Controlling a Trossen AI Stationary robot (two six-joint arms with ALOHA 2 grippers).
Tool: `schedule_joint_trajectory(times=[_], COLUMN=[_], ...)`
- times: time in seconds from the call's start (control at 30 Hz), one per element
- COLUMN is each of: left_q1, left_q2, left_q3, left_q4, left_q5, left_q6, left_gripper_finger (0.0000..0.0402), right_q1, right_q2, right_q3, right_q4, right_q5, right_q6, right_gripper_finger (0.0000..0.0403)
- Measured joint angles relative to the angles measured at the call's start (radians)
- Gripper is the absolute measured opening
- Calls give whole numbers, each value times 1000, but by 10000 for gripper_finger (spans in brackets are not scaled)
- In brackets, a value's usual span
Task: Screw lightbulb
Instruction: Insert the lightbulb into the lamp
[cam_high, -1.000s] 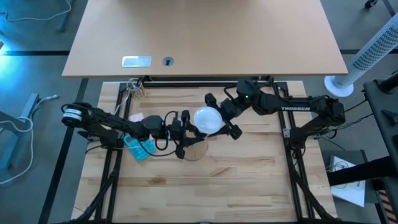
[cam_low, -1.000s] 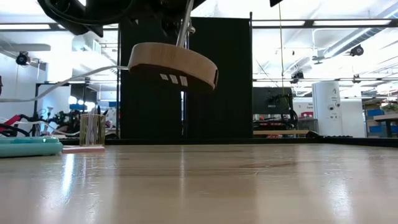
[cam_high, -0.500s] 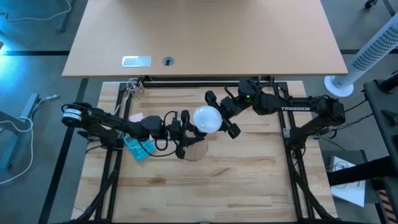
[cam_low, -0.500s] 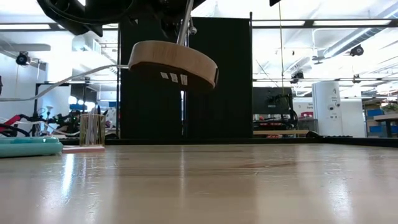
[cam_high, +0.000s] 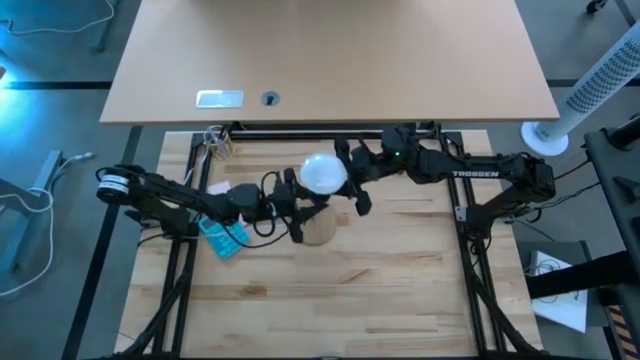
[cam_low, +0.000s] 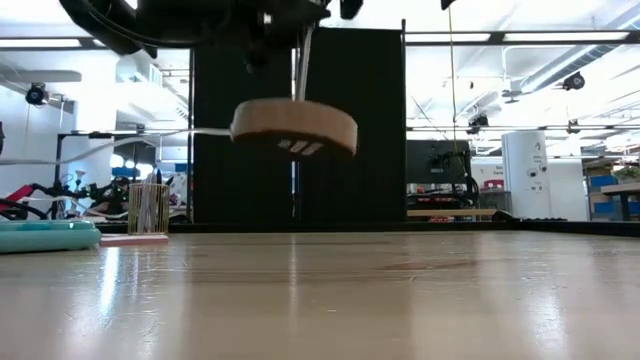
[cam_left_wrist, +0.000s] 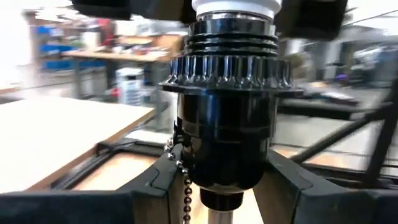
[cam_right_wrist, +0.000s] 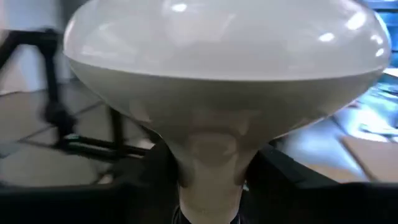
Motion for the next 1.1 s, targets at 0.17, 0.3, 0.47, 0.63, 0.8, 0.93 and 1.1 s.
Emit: schedule_joint_trajectory(times=[0.17, 0.3, 0.47, 0.63, 0.8, 0.93, 1.1], left_q1=[12, 21, 59, 69, 62, 61, 62], left_q2=[-45, -66, -43, -7, -13, -32, -43], left_q3=[-1, -1, 31, 42, 12, -16, -49], left_q4=[-81, -85, -117, -126, -119, -114, -70], left_q5=[-196, -385, -528, -551, -516, -403, -85], left_q6=[58, 156, 219, 213, 202, 171, 136], left_gripper_finger=[134, 133, 128, 129, 127, 116, 100], right_q1=[6, 12, 21, 24, 25, 24, 24], right_q2=[0, -1, 40, 103, 115, 71, 5], right_q3=[0, 0, 7, 42, 45, 44, 44], right_q4=[-32, -27, 15, 24, -26, -89, -218], right_q5=[211, 419, 622, 672, 625, 522, 372], right_q6=[-13, 15, 69, 89, 84, 53, -17], right_gripper_finger=[164, 159, 153, 164, 199, 242, 297])
